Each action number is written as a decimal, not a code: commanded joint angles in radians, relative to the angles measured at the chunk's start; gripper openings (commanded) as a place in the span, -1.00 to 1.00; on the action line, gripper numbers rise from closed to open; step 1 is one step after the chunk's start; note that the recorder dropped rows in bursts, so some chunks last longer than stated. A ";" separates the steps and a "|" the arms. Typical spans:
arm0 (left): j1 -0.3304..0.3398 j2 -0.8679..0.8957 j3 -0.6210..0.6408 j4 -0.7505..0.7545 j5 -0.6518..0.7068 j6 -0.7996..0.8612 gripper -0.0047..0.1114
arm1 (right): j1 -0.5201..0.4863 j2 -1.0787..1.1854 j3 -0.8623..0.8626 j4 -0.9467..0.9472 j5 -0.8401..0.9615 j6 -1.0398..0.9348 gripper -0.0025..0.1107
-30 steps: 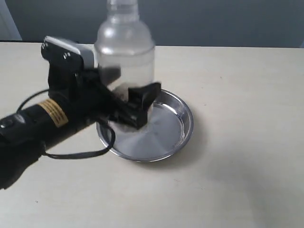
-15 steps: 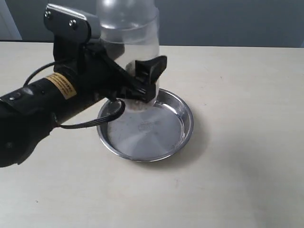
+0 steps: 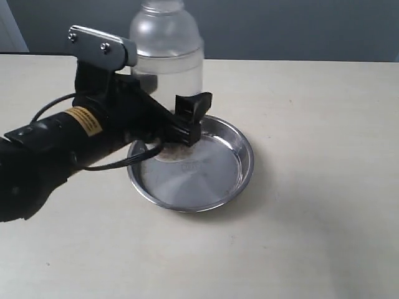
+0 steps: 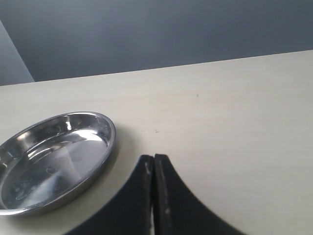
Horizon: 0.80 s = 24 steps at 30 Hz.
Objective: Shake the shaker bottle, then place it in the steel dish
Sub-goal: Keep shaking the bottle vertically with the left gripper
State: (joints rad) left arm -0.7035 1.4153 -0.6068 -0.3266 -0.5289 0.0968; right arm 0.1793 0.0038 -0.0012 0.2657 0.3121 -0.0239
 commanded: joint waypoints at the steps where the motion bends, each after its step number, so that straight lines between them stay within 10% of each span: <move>1: -0.027 -0.035 -0.004 0.273 -0.014 -0.058 -0.92 | 0.000 -0.004 0.001 -0.001 -0.007 -0.002 -0.97; 4: 0.007 -0.025 -0.004 -0.261 -0.076 0.124 -0.92 | 0.000 -0.004 0.001 -0.001 -0.007 -0.002 -0.97; 8: -0.035 -0.057 -0.008 0.285 -0.095 -0.077 -0.92 | 0.000 -0.004 0.001 -0.001 -0.007 -0.002 -0.97; 12: -0.035 -0.124 -0.067 0.203 -0.243 -0.097 -0.92 | 0.000 -0.004 0.001 -0.001 -0.007 -0.002 -0.97; 18: -0.035 -0.036 -0.002 0.081 0.071 0.011 -0.92 | 0.000 -0.004 0.001 -0.001 -0.007 -0.002 -0.97; 24: -0.039 -0.102 -0.024 0.231 -0.219 -0.074 -0.92 | 0.000 -0.004 0.001 -0.001 -0.007 -0.002 -0.97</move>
State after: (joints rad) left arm -0.7366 1.4086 -0.5672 -0.1615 -0.4954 0.0406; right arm 0.1793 0.0038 -0.0012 0.2657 0.3121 -0.0239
